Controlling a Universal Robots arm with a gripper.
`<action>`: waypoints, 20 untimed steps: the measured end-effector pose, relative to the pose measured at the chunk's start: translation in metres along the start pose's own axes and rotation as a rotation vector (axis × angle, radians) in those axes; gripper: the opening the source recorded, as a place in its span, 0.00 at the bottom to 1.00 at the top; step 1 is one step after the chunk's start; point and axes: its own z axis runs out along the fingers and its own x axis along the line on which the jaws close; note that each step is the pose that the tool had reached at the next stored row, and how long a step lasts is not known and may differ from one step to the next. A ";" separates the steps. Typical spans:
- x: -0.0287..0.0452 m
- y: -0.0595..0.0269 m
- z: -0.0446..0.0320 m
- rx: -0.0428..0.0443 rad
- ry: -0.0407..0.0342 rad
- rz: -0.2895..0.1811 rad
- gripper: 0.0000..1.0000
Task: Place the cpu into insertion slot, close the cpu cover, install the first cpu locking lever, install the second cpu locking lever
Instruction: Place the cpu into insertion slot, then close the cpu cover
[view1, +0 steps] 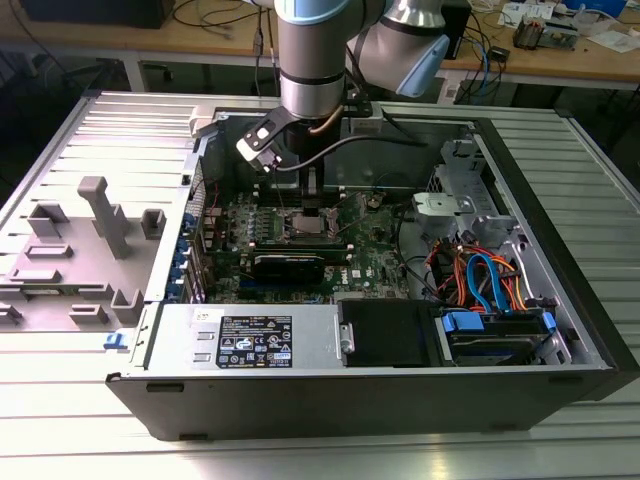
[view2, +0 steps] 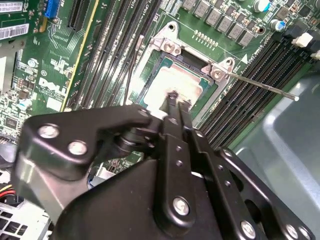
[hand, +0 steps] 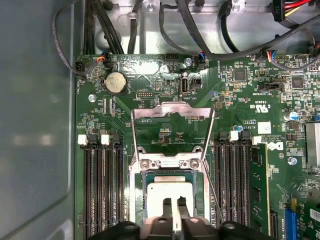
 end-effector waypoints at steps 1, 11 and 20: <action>0.0000 0.0000 0.0000 0.0001 0.0000 0.000 0.11; 0.0000 0.0000 0.0000 0.0002 0.0000 0.000 0.11; 0.0000 0.0018 0.0001 0.0003 -0.0022 0.000 0.11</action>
